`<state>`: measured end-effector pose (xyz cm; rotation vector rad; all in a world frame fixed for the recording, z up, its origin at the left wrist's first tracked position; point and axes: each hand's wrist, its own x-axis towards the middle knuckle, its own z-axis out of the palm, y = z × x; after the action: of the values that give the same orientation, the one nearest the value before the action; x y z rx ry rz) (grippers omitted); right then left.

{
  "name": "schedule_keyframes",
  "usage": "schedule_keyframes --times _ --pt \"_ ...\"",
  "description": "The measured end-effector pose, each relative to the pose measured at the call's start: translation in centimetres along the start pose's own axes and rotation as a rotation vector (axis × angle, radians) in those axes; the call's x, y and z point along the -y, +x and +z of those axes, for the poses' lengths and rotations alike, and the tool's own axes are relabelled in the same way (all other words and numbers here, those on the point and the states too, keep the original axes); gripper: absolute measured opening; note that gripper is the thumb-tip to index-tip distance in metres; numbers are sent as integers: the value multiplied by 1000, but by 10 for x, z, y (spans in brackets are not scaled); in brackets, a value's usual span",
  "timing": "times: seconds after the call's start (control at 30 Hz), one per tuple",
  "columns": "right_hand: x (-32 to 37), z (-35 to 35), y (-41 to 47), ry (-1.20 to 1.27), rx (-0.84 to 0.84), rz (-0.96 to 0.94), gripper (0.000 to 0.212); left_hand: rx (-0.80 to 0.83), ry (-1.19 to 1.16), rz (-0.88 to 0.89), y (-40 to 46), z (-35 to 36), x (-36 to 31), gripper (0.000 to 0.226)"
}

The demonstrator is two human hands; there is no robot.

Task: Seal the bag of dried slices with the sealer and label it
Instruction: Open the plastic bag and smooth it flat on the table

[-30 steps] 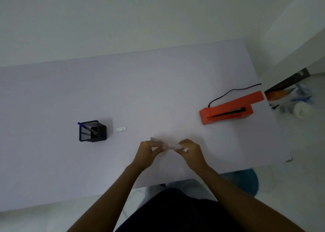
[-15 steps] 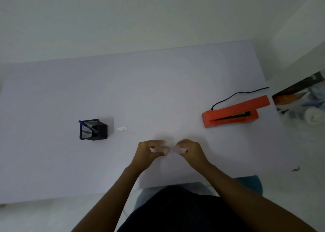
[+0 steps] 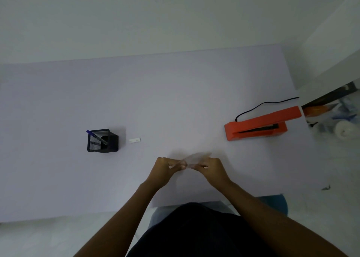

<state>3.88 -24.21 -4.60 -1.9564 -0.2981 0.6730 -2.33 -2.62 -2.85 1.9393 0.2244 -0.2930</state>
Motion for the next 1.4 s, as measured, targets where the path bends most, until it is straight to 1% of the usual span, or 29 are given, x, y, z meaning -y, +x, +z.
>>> schedule_keyframes --times 0.1,0.13,0.23,0.3,0.4,0.5,0.67,0.77,0.83,0.9,0.97,1.0,1.1,1.17,1.2,1.27,1.33,1.4 --pt "-2 -2 0 64 24 13 16 -8 34 67 0 0 6 13" --pt "-2 -2 0 103 31 33 19 1 10 57 1 0 8 16" --pt "-1 -1 3 162 41 106 26 47 -109 -75 4 1 13 18" --pt "-2 0 6 177 52 136 19 67 -144 -135 6 4 15 15" --pt "-5 1 9 184 60 216 10 42 -175 -208 8 5 20 10" --pt "-10 0 12 178 104 298 11 25 -191 -286 9 2 28 6" --pt "-15 -3 19 149 147 390 12 24 -263 -448 7 -1 35 11" --pt "-15 1 24 145 159 447 11 -26 -118 -444 10 1 38 11" --pt "-16 5 30 130 136 489 14 -64 88 -419 13 1 39 15" --pt "-18 10 35 93 117 514 22 -83 280 -420 14 2 35 26" --pt "-18 13 39 69 118 537 25 -125 348 -427 16 6 33 34" --pt "-17 15 40 65 116 547 25 -158 379 -417 16 8 32 34" --pt "-16 16 43 48 93 562 23 -263 519 -317 16 12 30 30" --pt "-17 16 43 55 85 575 24 -286 590 -172 14 16 23 23" --pt "-18 17 43 57 82 583 23 -256 626 -88 13 19 19 20" --pt "-17 17 44 45 84 591 22 -125 738 63 9 31 11 21" --pt "-16 18 45 -6 103 589 26 23 812 81 3 44 5 18" --pt "-15 16 46 -103 126 554 33 97 838 18 0 54 6 22"
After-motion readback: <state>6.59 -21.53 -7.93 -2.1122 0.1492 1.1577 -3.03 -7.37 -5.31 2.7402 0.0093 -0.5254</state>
